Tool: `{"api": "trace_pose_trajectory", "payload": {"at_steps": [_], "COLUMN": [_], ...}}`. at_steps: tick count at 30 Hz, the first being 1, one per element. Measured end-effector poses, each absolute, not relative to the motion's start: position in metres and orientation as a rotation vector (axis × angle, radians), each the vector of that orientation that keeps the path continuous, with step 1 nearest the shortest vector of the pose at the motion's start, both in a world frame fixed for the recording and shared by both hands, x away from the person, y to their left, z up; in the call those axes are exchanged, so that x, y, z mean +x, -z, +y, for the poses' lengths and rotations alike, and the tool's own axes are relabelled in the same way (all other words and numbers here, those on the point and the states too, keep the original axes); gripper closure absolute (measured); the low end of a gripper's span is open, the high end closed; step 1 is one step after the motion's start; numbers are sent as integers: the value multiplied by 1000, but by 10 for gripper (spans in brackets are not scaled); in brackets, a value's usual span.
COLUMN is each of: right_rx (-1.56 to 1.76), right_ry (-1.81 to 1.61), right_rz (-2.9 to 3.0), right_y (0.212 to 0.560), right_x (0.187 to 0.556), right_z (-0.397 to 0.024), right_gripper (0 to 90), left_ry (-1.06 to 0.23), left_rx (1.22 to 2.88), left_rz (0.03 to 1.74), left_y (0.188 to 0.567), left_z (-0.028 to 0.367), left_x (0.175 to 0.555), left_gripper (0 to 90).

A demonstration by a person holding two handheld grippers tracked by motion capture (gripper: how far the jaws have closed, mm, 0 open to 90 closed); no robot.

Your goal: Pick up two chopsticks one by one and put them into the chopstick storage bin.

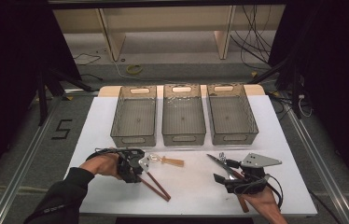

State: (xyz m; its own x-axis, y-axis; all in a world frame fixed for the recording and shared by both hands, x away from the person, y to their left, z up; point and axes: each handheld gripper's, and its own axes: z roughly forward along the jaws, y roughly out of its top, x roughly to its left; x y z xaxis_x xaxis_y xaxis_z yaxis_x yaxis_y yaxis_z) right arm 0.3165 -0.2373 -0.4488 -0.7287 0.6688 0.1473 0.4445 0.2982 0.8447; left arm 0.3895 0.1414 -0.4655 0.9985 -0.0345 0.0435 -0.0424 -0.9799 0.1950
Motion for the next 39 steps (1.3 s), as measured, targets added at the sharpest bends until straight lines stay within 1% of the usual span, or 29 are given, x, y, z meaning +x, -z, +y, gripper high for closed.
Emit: {"api": "trace_pose_trajectory", "payload": {"at_steps": [2,5,10,18,28,39], "right_rx": [1024,1023,1021,1023,1017,1014], "right_ry": [-1402,-1400,-1398,-1399,-1398,-1395], "right_rz": [2333,2336,2340,2342,2348,2353], "right_y": [449,449,449,449,449,449], "right_x": [317,317,317,317,317,317], "right_z": [-237,-237,-237,-237,-237,-236], "right_gripper": [256,256,257,258,259,262], "left_ry": [-60,-61,-59,-58,-59,-65], "left_rx": [2948,2947,2942,2940,2925,2927], "left_rz": [-74,-79,-99,-122,-197,-220], "left_y": [466,466,466,466,466,466], "left_z": [141,140,141,141,143,142], "left_x": [388,386,384,383,382,381], "left_gripper": [698,709,752,779,819,829]}}
